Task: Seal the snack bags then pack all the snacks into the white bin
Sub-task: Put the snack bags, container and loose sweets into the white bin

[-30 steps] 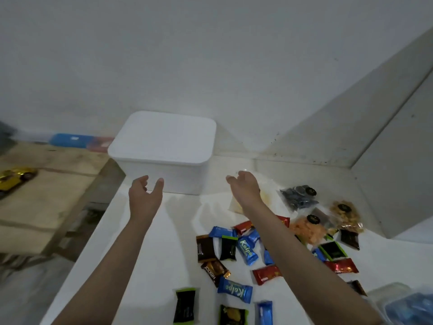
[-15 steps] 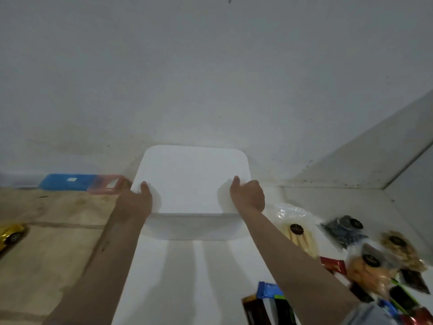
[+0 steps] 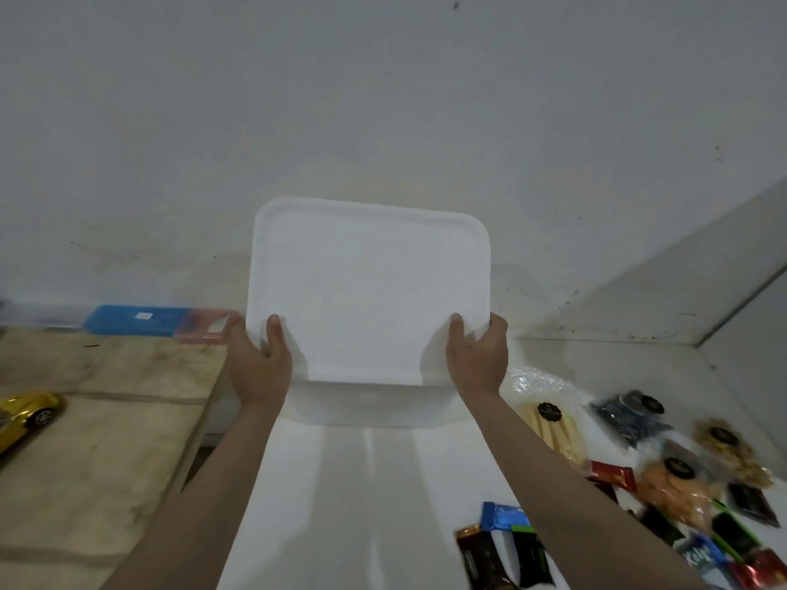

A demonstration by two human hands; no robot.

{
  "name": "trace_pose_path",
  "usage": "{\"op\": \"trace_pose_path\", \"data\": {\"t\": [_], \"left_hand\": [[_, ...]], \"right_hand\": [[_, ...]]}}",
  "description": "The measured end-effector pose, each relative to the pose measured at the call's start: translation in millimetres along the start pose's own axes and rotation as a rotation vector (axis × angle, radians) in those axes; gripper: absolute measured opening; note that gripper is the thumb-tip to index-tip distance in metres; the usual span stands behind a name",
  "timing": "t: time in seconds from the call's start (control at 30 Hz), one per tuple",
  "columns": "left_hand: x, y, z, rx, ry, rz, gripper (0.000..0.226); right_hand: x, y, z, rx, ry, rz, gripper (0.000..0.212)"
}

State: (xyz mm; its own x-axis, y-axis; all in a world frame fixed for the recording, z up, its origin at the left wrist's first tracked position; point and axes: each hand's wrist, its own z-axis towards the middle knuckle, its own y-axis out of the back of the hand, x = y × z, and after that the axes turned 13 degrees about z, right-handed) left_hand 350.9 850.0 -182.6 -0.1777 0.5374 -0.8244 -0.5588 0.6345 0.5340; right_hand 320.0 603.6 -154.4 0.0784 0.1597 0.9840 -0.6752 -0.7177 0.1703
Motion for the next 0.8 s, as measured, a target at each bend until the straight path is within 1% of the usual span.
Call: {"op": "trace_pose_path", "data": {"t": [0.1, 0.13, 0.2, 0.23, 0.3, 0.37, 0.43, 0.5, 0.57, 0.67, 0.73, 0.77, 0.8], "left_hand": [[-12, 31, -28, -0.079, -0.022, -0.110, 0.048], [-11, 43, -37, -0.107, -0.036, -0.118, 0.041], [7, 65, -56, -0.130, -0.043, -0.082, 0.036], [23, 74, -64, -0.126, -0.025, -0.043, 0.035], [59, 92, -82, -0.112, 0.029, 0.034, 0.034], [89, 111, -105, -0.072, 0.096, 0.089, 0.031], [115, 125, -130, -0.037, 0.145, 0.180, 0.033], [138, 131, -152, -0.012, 0.211, 0.269, 0.036], [157, 132, -166, 0.069, 0.280, 0.330, 0.033], [182, 126, -173, 0.204, 0.289, 0.381, 0.027], [191, 121, -174, 0.282, 0.288, 0.405, 0.030], [192, 117, -173, 0.312, 0.280, 0.431, 0.031], [194, 114, -172, 0.326, 0.251, 0.465, 0.031]], "right_hand": [[4, 18, -28, -0.018, 0.025, 0.071, 0.060], [3, 25, -43, -0.018, 0.024, 0.080, 0.063], [-8, 39, -80, -0.003, 0.010, 0.095, 0.065], [-15, 45, -99, 0.013, -0.011, 0.105, 0.062], [-34, 57, -140, 0.051, -0.056, 0.135, 0.046], [-53, 66, -179, 0.075, -0.107, 0.121, 0.038], [-79, 73, -208, 0.108, -0.196, 0.066, 0.039], [-105, 80, -226, 0.190, -0.301, -0.032, 0.048], [-127, 84, -234, 0.278, -0.380, -0.140, 0.059], [-142, 88, -233, 0.370, -0.481, -0.236, 0.068], [-146, 91, -227, 0.393, -0.502, -0.226, 0.073], [-146, 92, -223, 0.402, -0.506, -0.224, 0.073], [-141, 95, -218, 0.415, -0.501, -0.221, 0.065]]}}
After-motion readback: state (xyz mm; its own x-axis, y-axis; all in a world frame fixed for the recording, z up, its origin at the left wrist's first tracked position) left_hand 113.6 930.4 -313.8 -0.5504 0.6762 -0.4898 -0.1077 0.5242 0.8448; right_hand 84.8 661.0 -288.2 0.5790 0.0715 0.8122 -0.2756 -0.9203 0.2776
